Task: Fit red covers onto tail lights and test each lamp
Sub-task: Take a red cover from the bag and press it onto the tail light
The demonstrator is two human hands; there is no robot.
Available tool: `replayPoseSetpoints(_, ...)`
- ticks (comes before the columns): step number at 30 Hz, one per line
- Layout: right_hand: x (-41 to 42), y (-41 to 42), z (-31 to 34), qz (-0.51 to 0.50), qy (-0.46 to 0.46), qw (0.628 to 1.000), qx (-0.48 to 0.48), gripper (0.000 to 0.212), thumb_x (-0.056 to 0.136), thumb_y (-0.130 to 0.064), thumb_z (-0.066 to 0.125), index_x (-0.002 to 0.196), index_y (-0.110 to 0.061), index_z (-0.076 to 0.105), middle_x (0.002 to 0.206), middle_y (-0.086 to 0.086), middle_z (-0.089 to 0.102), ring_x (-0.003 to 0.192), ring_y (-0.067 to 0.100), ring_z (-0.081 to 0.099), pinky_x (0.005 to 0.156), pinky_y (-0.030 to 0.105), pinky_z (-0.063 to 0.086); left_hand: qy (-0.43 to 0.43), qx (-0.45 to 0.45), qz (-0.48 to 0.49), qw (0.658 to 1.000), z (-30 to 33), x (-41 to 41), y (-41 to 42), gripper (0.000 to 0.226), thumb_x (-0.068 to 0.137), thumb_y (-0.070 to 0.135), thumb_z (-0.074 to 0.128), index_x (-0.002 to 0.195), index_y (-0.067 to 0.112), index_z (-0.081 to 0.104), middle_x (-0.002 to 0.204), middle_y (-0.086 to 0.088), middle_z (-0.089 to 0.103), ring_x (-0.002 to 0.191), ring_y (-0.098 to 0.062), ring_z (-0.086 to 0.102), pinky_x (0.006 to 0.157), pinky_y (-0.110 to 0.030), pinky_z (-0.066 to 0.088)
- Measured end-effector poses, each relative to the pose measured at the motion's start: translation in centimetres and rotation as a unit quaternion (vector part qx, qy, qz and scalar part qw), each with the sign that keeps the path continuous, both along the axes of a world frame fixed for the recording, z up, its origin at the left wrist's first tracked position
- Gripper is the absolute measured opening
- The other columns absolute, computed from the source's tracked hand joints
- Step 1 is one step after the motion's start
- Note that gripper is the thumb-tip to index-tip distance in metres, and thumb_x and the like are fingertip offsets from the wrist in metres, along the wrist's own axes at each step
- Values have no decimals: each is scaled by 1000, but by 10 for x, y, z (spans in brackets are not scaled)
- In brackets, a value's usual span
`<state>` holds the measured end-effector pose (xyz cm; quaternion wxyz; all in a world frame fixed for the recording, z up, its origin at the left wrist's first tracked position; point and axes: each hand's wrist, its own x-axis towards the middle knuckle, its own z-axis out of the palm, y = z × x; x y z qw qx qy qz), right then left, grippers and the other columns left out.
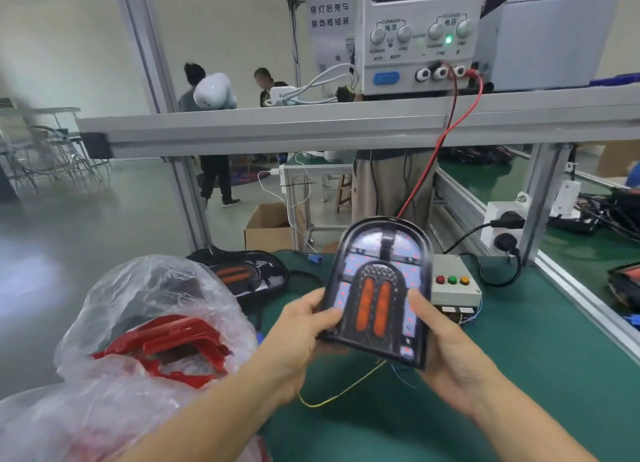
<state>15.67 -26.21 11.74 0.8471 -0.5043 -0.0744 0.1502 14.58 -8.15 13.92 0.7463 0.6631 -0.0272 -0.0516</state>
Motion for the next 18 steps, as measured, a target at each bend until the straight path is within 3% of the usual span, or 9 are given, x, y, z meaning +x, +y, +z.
replayPoseSetpoints(2,1,3,-3,2,47,996,71,70,47,-39,92,107,-8,75,110,17,72,94,28,72,70,35,60,16,6,-40,999,-4,-7,-2,23,94,4,50,106,10,69,93,-7,73,75,-14,65,65,-32,57)
replayPoseSetpoints(5,-2,-1,-7,-24,72,992,100,52,60,-33,78,103,-4,75,102,20,73,82,29,73,67,38,60,31,39,-114,992,-5,-1,7,29,98,28,48,104,13,71,97,-5,72,80,-14,65,68,-31,55)
replayPoseSetpoints(7,-3,-8,-8,-41,66,991,106,40,67,-30,69,96,-6,78,94,17,75,73,28,73,62,39,60,0,139,-61,988,-4,21,22,44,97,47,42,95,17,74,97,1,73,85,-15,64,79,-36,51)
replayPoseSetpoints(8,-4,-13,-5,-50,60,991,109,34,69,-30,66,91,-8,79,91,16,75,70,27,73,62,41,60,-45,248,-3,968,-4,38,32,44,93,52,44,91,19,74,97,3,72,88,-16,61,83,-36,48)
replayPoseSetpoints(9,-5,-19,-2,-60,54,990,116,30,70,-30,66,86,-10,80,88,14,76,69,26,73,65,46,61,-97,404,51,908,-6,57,43,40,89,53,48,95,21,71,101,3,68,95,-18,59,86,-34,45)
replayPoseSetpoints(11,-9,-34,6,-78,37,989,124,29,62,-31,74,84,-13,80,91,13,76,72,26,73,78,59,55,-123,683,102,713,-12,87,68,38,90,40,52,122,23,60,124,-2,57,116,-22,49,96,-34,40)
replayPoseSetpoints(13,-11,-55,16,-81,11,987,139,46,47,-30,86,91,-15,80,101,12,75,85,29,73,83,67,50,-75,796,102,591,-24,107,87,44,91,30,51,134,21,48,134,-3,47,125,-24,41,99,-36,37)
replayPoseSetpoints(15,-15,-81,24,-90,-9,984,154,61,43,-32,90,101,-17,78,113,11,72,98,34,70,80,66,50,-45,836,97,538,-34,116,96,44,88,23,54,132,18,46,132,-3,46,124,-24,41,97,-36,37)
replayPoseSetpoints(18,-12,-118,27,-144,5,981,126,71,52,-39,89,118,-19,70,127,12,65,111,40,64,84,66,46,-95,855,112,498,-38,118,95,36,86,11,56,121,15,52,123,-5,50,114,-26,47,83,-34,42)
